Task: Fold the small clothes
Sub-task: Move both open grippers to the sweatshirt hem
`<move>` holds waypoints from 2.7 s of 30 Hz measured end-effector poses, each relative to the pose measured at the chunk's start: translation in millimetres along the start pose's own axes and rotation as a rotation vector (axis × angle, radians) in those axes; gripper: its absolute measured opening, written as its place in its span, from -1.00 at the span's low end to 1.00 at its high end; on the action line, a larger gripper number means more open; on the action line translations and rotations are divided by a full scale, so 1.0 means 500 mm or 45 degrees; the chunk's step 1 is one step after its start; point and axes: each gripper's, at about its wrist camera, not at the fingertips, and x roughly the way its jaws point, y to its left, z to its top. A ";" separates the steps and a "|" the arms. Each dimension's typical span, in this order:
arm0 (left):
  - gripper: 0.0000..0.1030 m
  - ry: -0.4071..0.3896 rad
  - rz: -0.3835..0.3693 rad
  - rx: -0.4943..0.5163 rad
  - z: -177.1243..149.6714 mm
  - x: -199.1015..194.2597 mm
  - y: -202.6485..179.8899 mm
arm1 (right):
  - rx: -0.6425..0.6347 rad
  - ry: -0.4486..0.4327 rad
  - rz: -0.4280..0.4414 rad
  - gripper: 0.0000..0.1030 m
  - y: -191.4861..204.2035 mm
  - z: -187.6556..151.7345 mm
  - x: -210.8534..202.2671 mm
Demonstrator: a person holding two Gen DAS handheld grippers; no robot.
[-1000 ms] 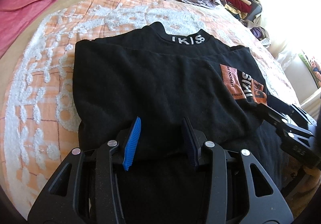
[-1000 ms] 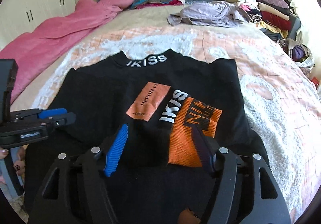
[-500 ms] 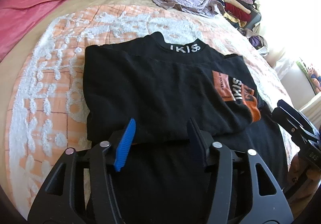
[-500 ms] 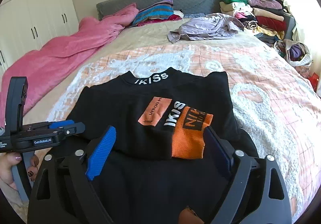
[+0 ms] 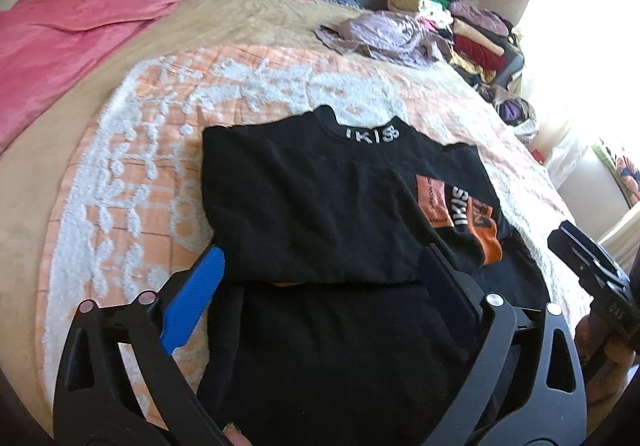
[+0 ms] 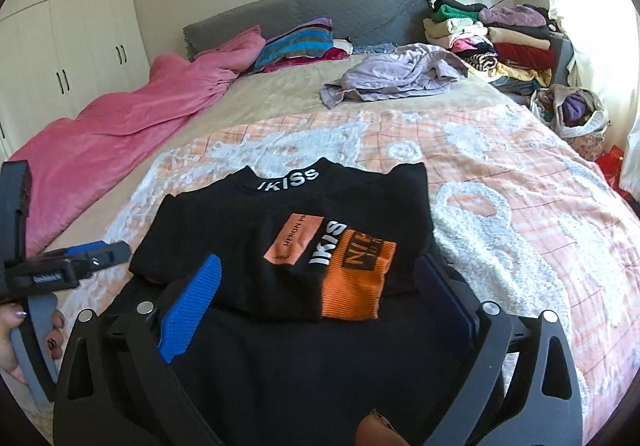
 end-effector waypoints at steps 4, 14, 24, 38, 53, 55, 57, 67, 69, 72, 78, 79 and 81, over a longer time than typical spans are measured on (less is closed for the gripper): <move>0.81 -0.012 0.010 -0.009 -0.001 -0.020 0.008 | 0.011 -0.020 -0.008 0.88 -0.010 0.000 -0.023; 0.81 -0.025 0.056 -0.003 -0.025 -0.059 0.020 | 0.002 -0.033 -0.029 0.89 -0.026 -0.008 -0.064; 0.81 0.013 0.117 -0.033 -0.074 -0.074 0.055 | 0.010 0.026 -0.059 0.89 -0.052 -0.049 -0.083; 0.81 0.075 0.175 -0.058 -0.145 -0.086 0.103 | 0.006 0.098 -0.113 0.89 -0.081 -0.102 -0.099; 0.81 0.157 0.149 -0.050 -0.240 -0.097 0.119 | 0.016 0.204 -0.150 0.89 -0.100 -0.159 -0.117; 0.81 0.168 0.153 -0.049 -0.255 -0.099 0.122 | 0.018 0.211 -0.154 0.89 -0.103 -0.164 -0.121; 0.81 0.176 0.143 -0.060 -0.267 -0.101 0.126 | 0.020 0.223 -0.158 0.89 -0.107 -0.172 -0.125; 0.15 0.187 0.070 -0.086 -0.298 -0.126 0.123 | 0.029 0.257 -0.159 0.89 -0.123 -0.210 -0.147; 0.00 0.200 0.055 -0.077 -0.304 -0.128 0.118 | 0.026 0.259 -0.159 0.89 -0.124 -0.216 -0.150; -0.12 0.214 0.049 -0.068 -0.314 -0.133 0.113 | 0.027 0.263 -0.155 0.89 -0.126 -0.223 -0.154; -0.25 0.257 -0.018 -0.106 -0.340 -0.140 0.106 | 0.019 0.286 -0.145 0.89 -0.130 -0.238 -0.161; -0.25 0.259 -0.018 -0.097 -0.344 -0.142 0.101 | 0.020 0.291 -0.139 0.89 -0.131 -0.240 -0.160; -0.25 0.274 -0.024 -0.081 -0.351 -0.142 0.093 | 0.017 0.305 -0.134 0.89 -0.133 -0.247 -0.162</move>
